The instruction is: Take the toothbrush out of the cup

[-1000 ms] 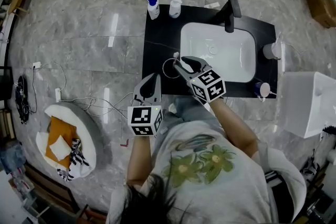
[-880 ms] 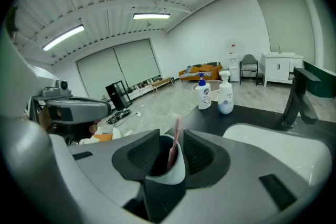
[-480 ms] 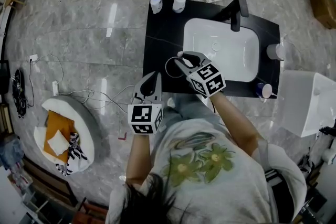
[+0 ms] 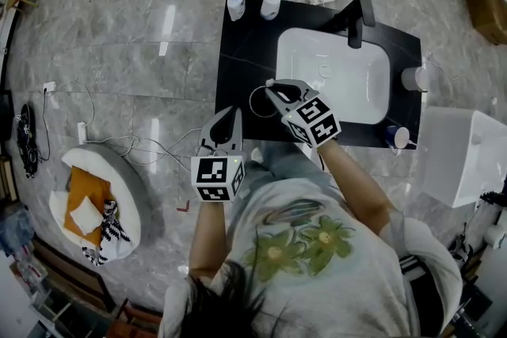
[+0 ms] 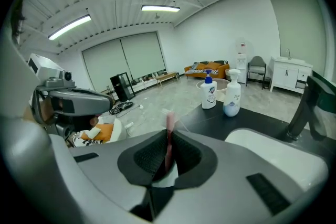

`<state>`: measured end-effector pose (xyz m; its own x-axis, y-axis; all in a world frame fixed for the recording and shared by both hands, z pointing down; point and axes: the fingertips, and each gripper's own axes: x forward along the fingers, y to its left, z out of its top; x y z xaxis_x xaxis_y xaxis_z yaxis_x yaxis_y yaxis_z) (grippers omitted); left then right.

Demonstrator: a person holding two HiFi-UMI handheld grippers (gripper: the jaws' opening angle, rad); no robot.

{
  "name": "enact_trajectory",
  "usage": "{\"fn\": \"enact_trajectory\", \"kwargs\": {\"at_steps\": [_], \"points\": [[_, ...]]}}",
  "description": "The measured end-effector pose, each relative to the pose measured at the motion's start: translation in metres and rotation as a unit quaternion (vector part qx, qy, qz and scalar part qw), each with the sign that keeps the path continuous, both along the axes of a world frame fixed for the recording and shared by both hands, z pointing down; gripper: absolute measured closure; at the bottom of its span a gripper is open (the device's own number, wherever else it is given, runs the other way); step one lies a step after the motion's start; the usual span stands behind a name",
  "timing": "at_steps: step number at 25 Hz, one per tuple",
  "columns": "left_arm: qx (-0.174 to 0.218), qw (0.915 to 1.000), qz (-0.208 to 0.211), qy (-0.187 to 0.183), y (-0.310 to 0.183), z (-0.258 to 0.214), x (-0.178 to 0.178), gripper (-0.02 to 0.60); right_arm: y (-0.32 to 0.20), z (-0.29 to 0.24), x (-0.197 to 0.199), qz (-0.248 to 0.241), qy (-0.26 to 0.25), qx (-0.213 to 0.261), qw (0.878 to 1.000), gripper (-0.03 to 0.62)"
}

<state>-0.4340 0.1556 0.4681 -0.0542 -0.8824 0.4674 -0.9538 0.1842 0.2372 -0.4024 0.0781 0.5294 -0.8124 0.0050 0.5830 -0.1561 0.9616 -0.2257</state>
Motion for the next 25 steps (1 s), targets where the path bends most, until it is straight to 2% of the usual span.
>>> {"fn": "enact_trajectory", "kwargs": {"at_steps": [11, 20, 25], "points": [[0.008, 0.9999, 0.005, -0.012, 0.005, -0.013, 0.007, 0.563, 0.012, -0.037, 0.004, -0.021, -0.025, -0.013, 0.999, 0.539], [0.025, 0.9992, 0.007, -0.032, 0.012, -0.034, 0.009, 0.563, 0.011, -0.115, 0.023, -0.03, -0.095, -0.011, 0.995, 0.539], [0.03, 0.9988, 0.01, -0.037, 0.017, -0.046, 0.011, 0.563, 0.009, -0.152, 0.04, -0.03, -0.118, 0.006, 0.992, 0.539]]}}
